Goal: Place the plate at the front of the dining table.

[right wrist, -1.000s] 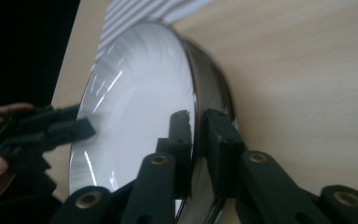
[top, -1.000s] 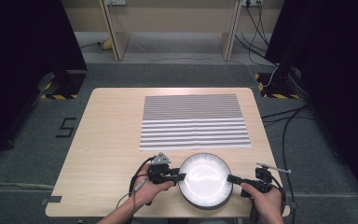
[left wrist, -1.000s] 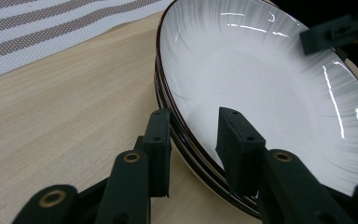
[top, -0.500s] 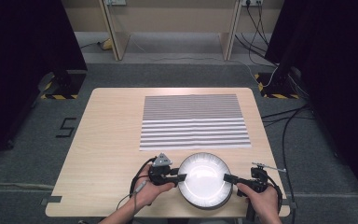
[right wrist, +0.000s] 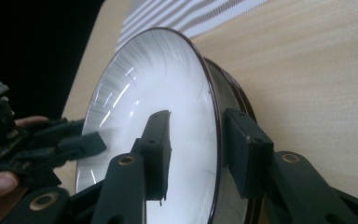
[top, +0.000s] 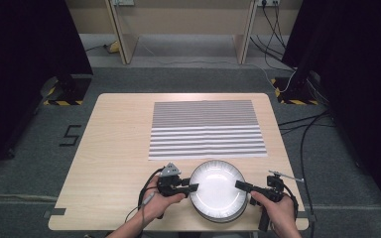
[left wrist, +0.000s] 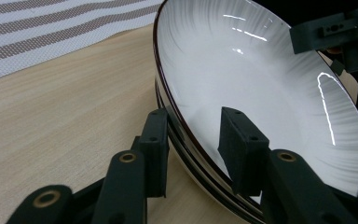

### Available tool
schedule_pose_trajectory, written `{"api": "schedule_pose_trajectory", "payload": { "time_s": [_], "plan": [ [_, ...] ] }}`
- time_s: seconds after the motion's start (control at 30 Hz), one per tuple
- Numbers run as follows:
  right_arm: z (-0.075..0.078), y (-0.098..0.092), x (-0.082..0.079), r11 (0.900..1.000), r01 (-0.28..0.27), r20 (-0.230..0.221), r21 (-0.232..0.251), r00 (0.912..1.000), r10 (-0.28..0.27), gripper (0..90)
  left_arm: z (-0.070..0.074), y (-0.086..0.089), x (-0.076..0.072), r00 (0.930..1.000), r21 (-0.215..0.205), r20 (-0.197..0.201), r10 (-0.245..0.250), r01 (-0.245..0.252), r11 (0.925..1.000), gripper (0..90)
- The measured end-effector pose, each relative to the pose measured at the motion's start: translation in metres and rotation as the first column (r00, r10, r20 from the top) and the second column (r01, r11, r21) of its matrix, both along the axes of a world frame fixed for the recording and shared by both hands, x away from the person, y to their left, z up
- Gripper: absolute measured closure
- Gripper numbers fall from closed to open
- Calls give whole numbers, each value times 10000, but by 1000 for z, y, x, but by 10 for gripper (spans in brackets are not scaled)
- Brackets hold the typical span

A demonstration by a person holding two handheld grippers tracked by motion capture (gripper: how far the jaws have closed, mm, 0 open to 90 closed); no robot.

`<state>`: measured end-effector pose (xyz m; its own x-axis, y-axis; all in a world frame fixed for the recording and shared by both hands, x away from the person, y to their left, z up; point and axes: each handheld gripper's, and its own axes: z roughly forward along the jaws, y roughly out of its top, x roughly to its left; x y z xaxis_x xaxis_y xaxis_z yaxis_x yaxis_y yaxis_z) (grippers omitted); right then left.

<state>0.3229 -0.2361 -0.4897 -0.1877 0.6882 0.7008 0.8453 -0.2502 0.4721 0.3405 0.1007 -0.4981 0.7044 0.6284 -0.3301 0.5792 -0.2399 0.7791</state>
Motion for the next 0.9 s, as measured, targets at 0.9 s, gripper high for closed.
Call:
{"api": "schedule_pose_trajectory", "payload": {
  "time_s": [0.9],
  "plan": [
    [-13,-20,-15,9671,795,-1775,2417,9834,-365,719,-2,-5,2,9998,400,195,73,-81,9992,641]
  ]
}}
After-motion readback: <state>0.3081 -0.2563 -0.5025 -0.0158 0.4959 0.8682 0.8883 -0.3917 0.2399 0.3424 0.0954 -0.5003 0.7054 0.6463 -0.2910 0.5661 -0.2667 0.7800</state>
